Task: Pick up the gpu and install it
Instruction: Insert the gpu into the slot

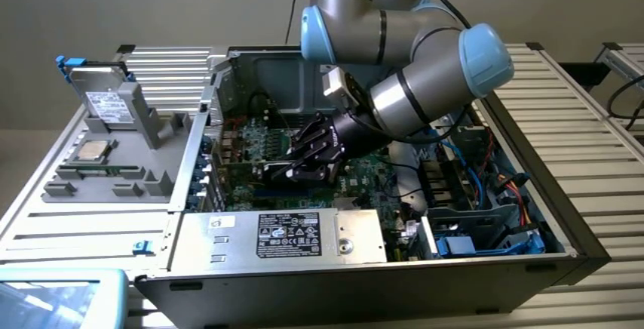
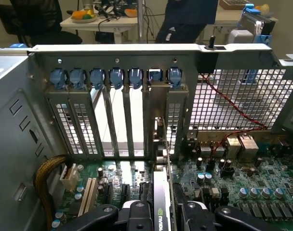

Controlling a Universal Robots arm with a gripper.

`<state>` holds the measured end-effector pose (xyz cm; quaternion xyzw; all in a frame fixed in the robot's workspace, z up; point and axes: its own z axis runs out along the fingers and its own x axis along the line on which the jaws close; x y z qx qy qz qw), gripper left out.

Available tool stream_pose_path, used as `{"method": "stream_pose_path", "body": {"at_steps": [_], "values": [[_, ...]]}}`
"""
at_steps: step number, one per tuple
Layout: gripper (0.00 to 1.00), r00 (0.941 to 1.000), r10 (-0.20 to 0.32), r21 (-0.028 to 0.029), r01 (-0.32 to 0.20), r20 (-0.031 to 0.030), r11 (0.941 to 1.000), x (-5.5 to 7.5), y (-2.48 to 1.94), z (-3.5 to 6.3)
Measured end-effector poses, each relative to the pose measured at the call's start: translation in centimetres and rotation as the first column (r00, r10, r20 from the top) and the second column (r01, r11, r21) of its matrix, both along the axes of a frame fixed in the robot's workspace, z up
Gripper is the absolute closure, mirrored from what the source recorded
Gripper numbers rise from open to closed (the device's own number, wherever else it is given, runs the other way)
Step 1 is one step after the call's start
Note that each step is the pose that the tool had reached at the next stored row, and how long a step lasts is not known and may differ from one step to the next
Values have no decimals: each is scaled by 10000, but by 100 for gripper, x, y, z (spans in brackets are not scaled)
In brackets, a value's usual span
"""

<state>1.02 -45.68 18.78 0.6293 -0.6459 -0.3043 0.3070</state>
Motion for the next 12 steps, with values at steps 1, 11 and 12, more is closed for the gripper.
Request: {"method": "stream_pose_path", "body": {"at_steps": [1, 11, 12], "values": [[72, 10000, -1, 0, 1, 0, 10000, 0, 0, 0], [72, 10000, 1, -40, -1, 0, 10000, 1, -1, -11], [72, 10000, 1, -47, -1, 0, 10000, 1, -1, -11]]}}
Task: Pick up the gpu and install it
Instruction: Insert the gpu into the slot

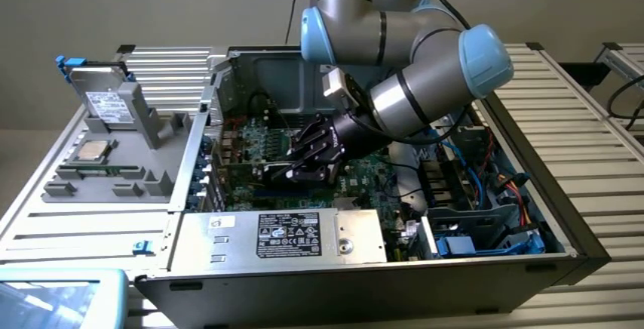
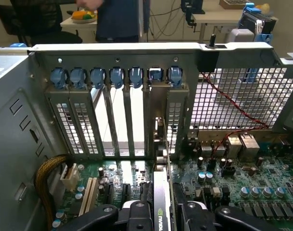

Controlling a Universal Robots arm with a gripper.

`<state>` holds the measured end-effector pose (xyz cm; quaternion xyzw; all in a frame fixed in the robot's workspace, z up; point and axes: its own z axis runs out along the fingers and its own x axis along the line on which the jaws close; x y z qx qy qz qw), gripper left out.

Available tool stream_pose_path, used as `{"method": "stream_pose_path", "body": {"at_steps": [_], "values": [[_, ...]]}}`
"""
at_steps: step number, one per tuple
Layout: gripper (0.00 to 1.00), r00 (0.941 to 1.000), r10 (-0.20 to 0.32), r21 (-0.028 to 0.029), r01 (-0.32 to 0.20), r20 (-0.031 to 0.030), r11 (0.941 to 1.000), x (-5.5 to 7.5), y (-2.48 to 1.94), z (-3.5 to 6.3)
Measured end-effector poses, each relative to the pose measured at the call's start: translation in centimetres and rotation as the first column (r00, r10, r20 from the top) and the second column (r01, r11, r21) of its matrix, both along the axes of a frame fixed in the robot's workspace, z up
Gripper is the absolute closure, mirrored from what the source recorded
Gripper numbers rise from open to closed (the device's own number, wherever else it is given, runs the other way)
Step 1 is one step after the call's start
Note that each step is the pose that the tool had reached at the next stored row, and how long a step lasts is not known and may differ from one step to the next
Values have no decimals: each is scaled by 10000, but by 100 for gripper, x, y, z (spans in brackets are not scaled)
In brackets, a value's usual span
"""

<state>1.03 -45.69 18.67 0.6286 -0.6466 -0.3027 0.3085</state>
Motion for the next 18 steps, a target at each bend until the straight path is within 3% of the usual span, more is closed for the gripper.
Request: {"method": "stream_pose_path", "body": {"at_steps": [12, 15, 18], "values": [[72, 10000, -21, -73, 21, -1, 10000, -4, 1, -16], [72, 10000, -21, -150, 21, 0, 9999, -4, 10, -21], [72, 10000, -23, -175, 23, 3, 9998, -9, 13, -25]]}}
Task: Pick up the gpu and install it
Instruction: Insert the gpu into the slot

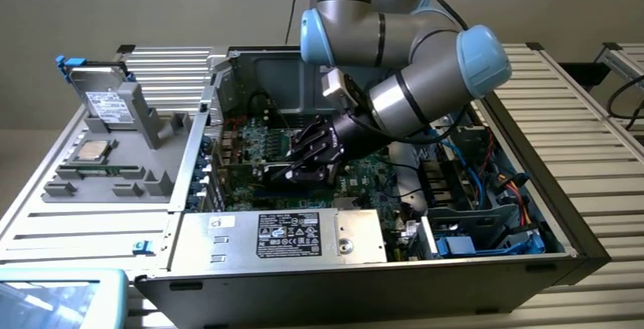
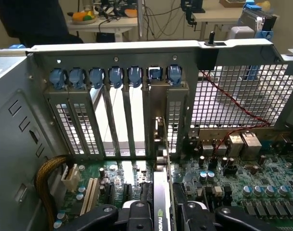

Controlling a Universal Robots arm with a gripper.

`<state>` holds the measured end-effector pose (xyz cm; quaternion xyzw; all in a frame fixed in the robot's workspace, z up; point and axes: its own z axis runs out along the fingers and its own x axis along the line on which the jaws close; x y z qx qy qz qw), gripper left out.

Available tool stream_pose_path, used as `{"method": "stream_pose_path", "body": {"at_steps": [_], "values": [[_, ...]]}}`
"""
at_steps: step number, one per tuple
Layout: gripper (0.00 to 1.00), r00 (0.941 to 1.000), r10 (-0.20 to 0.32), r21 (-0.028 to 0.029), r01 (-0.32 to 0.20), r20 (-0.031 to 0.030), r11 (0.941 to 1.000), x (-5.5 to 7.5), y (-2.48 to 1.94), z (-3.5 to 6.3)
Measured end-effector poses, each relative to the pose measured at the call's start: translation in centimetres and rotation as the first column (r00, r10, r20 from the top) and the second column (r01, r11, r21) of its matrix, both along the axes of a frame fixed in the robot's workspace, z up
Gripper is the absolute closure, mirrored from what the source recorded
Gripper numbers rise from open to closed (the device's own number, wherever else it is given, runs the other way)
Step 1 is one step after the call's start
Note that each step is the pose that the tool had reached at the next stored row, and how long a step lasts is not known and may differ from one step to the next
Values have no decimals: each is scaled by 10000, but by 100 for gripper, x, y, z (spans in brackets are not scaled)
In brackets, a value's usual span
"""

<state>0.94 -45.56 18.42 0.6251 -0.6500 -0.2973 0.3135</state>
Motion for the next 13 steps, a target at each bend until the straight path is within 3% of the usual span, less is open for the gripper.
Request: {"method": "stream_pose_path", "body": {"at_steps": [5, 13], "values": [[72, 10000, 4, -40, -4, -3, 10000, -13, 0, 1], [72, 10000, 2, -39, -2, -3, 10000, -14, 0, 1]]}}
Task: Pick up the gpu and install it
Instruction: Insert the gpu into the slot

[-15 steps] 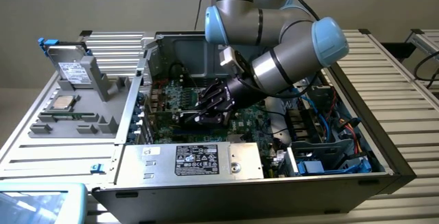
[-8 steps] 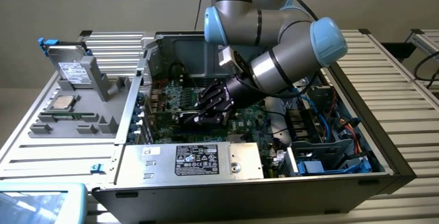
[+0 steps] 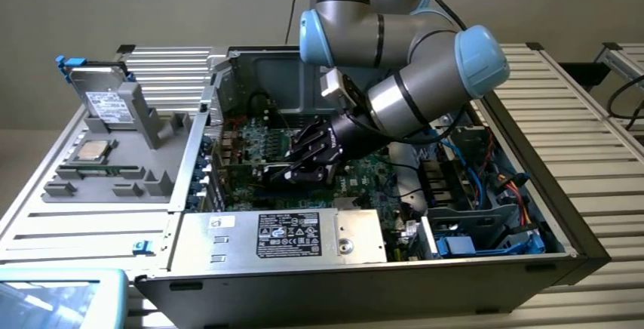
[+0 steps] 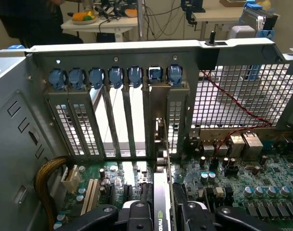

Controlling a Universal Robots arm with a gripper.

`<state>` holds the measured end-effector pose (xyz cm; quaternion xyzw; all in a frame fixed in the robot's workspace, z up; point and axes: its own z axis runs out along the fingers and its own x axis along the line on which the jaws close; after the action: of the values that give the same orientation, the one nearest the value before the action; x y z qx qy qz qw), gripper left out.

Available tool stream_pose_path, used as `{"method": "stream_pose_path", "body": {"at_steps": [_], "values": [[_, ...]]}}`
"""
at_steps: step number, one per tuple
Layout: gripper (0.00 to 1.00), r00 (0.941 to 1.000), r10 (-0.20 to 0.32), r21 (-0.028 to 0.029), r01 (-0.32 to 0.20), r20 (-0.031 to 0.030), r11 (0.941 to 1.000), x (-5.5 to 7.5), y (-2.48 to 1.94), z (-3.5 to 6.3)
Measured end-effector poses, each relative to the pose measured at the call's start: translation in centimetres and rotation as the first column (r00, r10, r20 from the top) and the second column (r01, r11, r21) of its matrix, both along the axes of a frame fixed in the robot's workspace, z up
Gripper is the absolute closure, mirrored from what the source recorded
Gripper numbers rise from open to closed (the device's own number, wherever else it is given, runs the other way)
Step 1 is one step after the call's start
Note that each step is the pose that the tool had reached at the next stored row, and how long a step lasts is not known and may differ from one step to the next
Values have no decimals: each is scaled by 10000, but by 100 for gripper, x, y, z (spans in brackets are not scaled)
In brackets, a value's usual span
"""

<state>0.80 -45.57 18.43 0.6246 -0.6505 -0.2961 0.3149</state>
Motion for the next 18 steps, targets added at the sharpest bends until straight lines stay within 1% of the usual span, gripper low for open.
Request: {"method": "stream_pose_path", "body": {"at_steps": [2, 6, 18], "values": [[72, 10000, 0, 0, 0, 1, 10000, 0, 0, 0], [72, 10000, 1, -4, 0, 25, 10000, -2, 0, -1], [72, 10000, 72, -8, -72, 37, 10000, 7, -7, 0]]}}
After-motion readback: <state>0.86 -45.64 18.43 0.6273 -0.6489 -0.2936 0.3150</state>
